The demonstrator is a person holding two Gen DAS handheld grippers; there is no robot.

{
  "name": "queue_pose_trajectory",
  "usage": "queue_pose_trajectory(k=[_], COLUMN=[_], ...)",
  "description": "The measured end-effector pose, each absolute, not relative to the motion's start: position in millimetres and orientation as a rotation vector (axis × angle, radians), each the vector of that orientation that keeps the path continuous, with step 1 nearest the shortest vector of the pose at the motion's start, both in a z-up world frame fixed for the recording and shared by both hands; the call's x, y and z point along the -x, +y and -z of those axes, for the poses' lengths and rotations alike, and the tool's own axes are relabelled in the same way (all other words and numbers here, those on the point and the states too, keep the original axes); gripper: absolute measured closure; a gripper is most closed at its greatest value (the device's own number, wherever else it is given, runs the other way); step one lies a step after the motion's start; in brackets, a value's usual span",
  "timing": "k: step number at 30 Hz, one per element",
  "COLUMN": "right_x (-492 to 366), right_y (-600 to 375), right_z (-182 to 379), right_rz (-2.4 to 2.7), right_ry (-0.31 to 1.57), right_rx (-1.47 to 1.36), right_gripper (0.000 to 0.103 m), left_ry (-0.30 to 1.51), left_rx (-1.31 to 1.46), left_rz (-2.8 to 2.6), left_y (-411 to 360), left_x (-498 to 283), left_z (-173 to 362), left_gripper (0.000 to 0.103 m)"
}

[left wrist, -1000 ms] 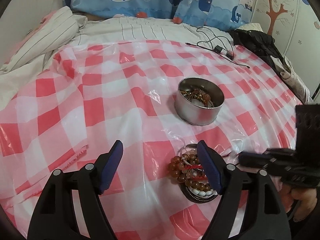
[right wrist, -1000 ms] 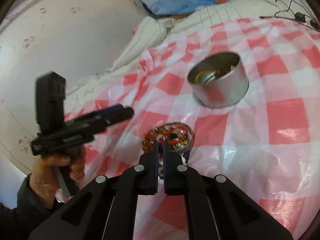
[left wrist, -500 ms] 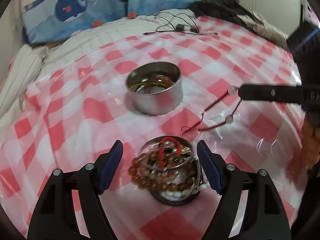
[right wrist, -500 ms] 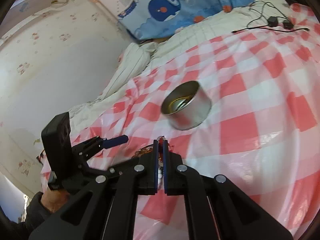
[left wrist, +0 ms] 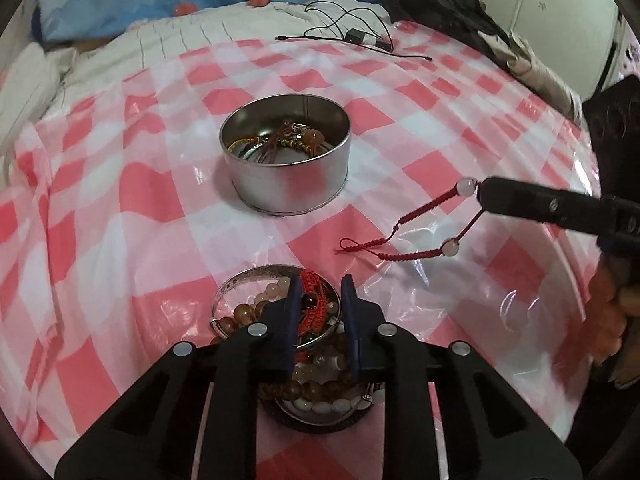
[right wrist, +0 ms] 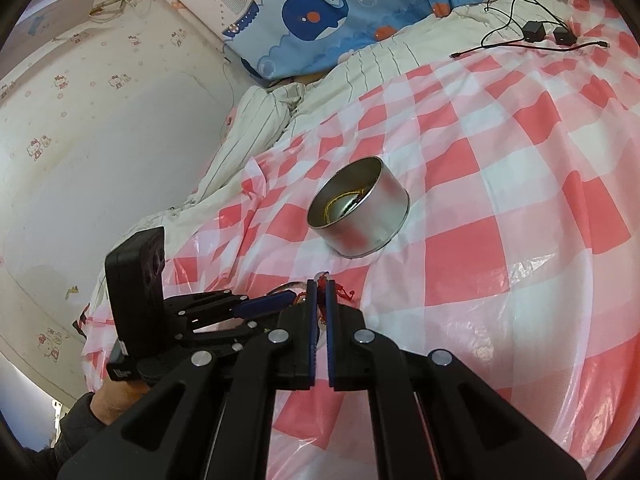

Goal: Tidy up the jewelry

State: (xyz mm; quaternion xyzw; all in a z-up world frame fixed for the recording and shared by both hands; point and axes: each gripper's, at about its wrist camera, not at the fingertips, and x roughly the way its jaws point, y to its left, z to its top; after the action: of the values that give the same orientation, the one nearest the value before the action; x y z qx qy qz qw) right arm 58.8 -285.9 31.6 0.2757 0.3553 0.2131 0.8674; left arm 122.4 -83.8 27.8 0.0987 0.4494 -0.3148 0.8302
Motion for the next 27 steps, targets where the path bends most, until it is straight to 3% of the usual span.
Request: queue_pose_trajectory(k=[1,14,27], right_x=[-59,-58,-52], right_y=[-286,-286,-291], right_z=[-31,-35,-51], right_rz=[-0.446,-0.450,-0.475], right_ry=[0.744,0.717,0.622], right_rx=[-0.578,-0.583,-0.600], right_gripper=[0.098,0.098,0.098], left_ry=[0.953,0.861,0.806], left_rx=[-0.186,0.134,0.162], left_rz=[0.673,0.741,0.753], left_y=[-81,-40,-43], left_x=[-123,-131,-131], left_z=[-30,-68,-81], left_gripper=[0.095,0.097,0.097])
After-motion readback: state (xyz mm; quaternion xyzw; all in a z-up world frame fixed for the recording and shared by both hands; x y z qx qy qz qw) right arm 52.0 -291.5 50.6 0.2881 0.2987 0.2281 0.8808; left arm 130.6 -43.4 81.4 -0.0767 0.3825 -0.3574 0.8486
